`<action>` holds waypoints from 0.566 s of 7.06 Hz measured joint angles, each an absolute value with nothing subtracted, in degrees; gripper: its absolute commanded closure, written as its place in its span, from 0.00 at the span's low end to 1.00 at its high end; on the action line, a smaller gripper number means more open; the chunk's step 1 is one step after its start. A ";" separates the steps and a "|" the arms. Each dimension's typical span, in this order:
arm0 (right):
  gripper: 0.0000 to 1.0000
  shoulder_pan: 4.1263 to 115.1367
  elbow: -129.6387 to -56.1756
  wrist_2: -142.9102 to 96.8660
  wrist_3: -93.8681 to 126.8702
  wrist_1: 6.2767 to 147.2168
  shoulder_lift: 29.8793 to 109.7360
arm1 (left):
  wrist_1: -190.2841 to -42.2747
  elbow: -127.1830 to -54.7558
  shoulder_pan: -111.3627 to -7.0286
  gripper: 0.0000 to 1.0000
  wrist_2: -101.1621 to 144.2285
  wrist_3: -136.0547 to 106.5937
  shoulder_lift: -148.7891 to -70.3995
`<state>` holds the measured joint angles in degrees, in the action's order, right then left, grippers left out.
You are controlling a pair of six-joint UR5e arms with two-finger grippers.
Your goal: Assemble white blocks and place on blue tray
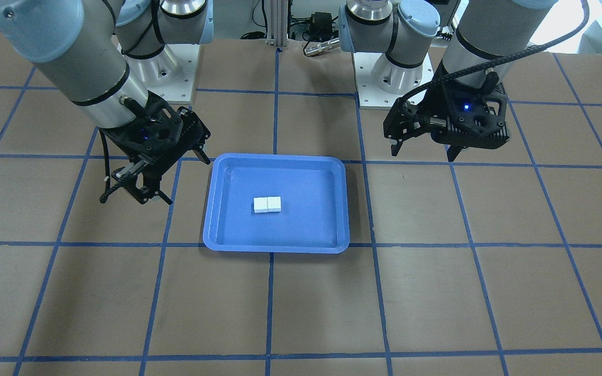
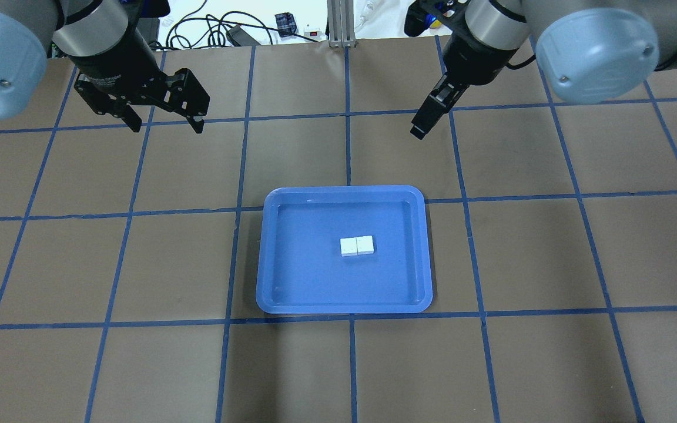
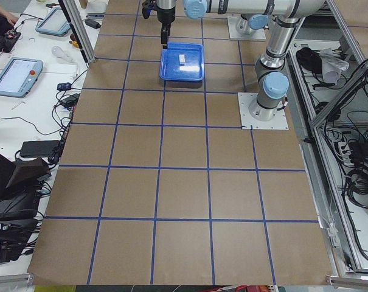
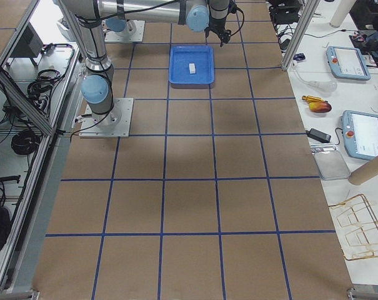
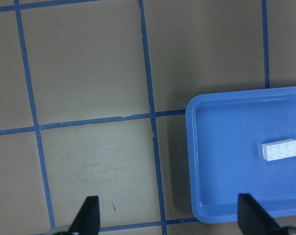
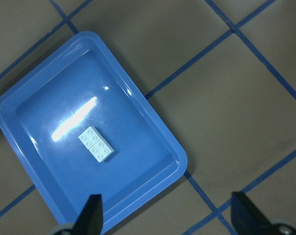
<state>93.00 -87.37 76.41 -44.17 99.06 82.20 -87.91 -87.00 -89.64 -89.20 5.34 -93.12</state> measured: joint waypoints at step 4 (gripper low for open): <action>0.00 91.76 -86.28 88.27 -21.80 91.40 88.06 | -88.60 -86.37 -89.33 0.00 -89.31 5.39 -92.96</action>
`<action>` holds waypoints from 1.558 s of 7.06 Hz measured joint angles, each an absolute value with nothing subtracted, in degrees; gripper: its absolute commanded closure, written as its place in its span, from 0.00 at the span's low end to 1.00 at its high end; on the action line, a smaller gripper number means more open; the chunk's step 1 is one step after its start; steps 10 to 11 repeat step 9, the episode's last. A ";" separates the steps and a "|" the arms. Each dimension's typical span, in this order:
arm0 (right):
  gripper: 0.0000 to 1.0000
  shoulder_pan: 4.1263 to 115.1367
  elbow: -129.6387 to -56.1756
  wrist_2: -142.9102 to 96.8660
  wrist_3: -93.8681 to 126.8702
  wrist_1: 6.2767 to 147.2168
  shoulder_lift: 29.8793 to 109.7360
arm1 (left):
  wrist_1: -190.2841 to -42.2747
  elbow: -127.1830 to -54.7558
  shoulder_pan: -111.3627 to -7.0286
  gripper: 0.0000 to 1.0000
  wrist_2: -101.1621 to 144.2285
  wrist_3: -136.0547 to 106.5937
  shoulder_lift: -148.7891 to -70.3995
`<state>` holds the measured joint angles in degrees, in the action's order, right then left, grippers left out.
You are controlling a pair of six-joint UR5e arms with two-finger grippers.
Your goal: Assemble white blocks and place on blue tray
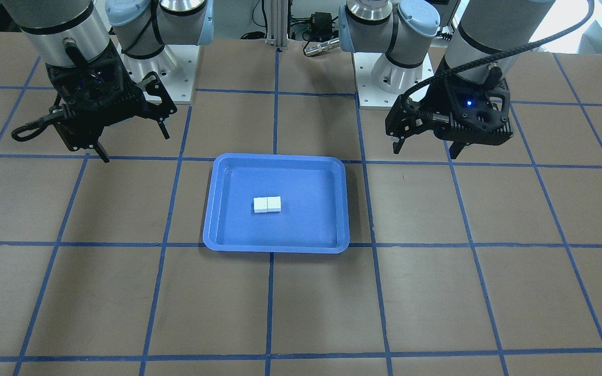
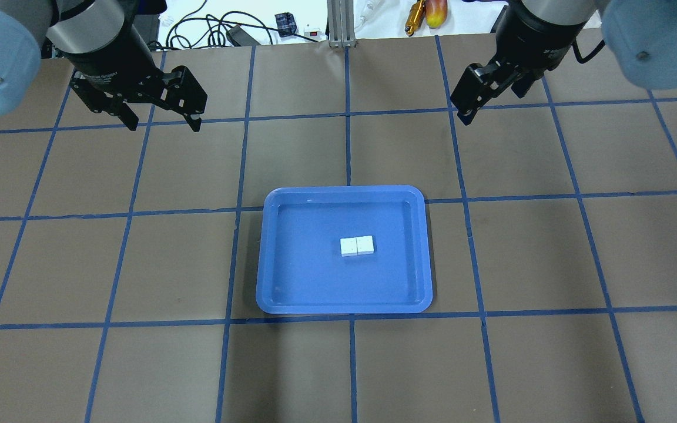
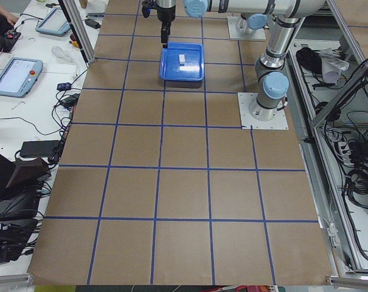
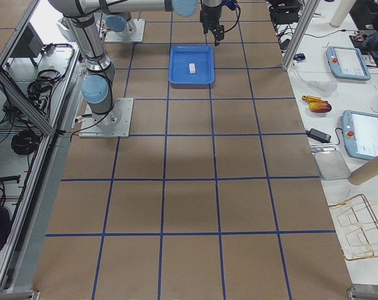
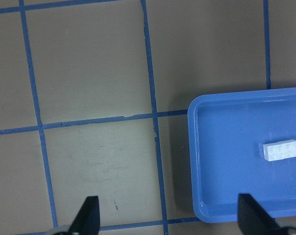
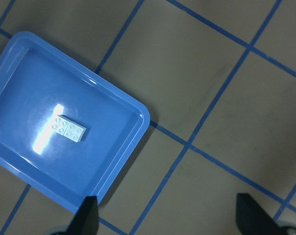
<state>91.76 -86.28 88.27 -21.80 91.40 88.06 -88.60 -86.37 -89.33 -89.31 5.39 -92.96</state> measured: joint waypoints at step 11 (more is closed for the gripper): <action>0.00 91.69 -78.80 91.44 -0.25 85.61 85.03 | -92.26 -83.58 -86.07 0.00 -89.11 5.89 -94.44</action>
